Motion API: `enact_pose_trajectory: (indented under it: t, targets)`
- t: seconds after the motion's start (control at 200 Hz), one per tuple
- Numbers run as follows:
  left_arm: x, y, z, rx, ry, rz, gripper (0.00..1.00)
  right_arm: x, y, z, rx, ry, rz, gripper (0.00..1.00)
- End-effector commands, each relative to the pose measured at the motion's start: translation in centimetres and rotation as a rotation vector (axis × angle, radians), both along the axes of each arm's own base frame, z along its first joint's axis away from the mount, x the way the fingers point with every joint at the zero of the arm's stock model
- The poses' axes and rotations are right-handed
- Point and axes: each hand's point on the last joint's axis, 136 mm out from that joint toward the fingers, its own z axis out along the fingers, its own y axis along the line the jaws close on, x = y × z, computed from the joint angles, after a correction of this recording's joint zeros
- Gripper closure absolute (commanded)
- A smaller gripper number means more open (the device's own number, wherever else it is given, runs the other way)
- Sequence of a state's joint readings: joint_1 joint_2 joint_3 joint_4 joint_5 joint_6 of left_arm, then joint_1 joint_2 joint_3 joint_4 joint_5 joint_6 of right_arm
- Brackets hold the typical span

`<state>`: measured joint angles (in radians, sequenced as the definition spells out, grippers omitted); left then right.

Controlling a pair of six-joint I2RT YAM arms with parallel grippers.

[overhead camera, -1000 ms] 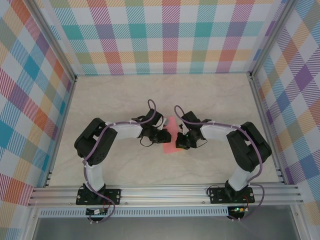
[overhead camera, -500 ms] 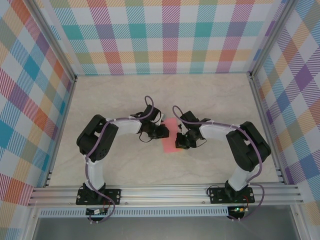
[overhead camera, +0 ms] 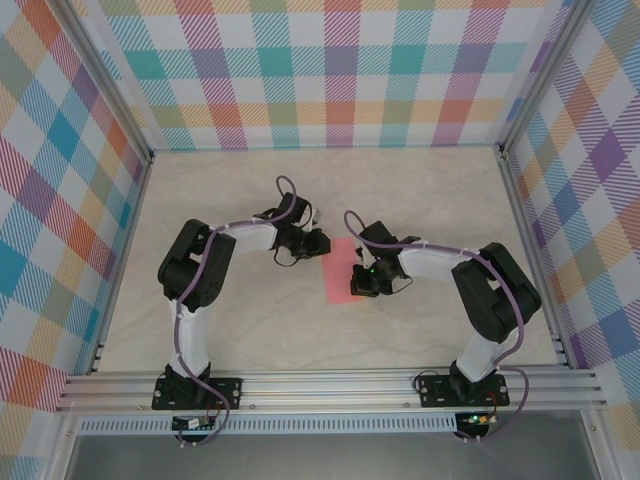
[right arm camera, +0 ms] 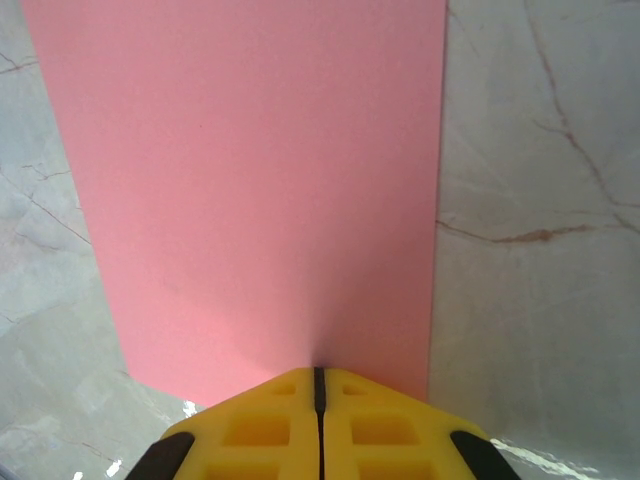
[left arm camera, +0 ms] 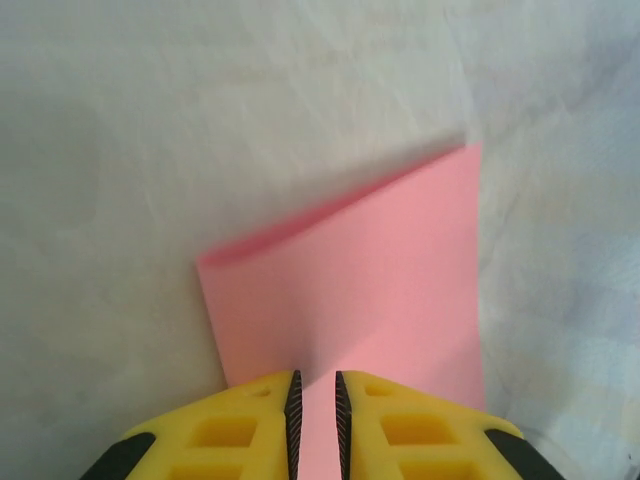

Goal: Fold a paper plane with a square sheet of paper (fold left side to right side)
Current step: First fold the square sheet of paper in half at the center of the table.

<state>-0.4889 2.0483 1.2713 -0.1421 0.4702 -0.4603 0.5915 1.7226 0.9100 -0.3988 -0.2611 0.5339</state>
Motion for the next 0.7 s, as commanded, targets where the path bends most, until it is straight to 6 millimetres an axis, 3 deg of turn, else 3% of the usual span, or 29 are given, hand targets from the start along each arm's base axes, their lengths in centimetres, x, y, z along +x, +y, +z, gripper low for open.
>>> enact_pose_trajectory:
  t: [0.0, 0.445, 0.54, 0.695]
  targets:
    - [2.2, 0.9, -0.3, 0.033, -0.007, 0.053, 0.8, -3.0, -4.2, -3.4, -0.21, 0.108, 0.002, 0.94]
    - [4.4, 3.1, -2.5, 0.063, 0.006, 0.084, 0.81, -3.0, -4.3, -3.2, -0.209, 0.104, 0.002, 0.94]
    - [5.4, 3.5, -1.4, 0.043, -0.016, 0.083, 0.8, -3.1, -4.2, -3.2, -0.206, 0.107, 0.0, 0.93]
    - [6.8, 4.0, 2.1, 0.019, -0.092, 0.063, 0.77, -3.0, -4.2, -3.2, -0.206, 0.107, 0.0, 0.94]
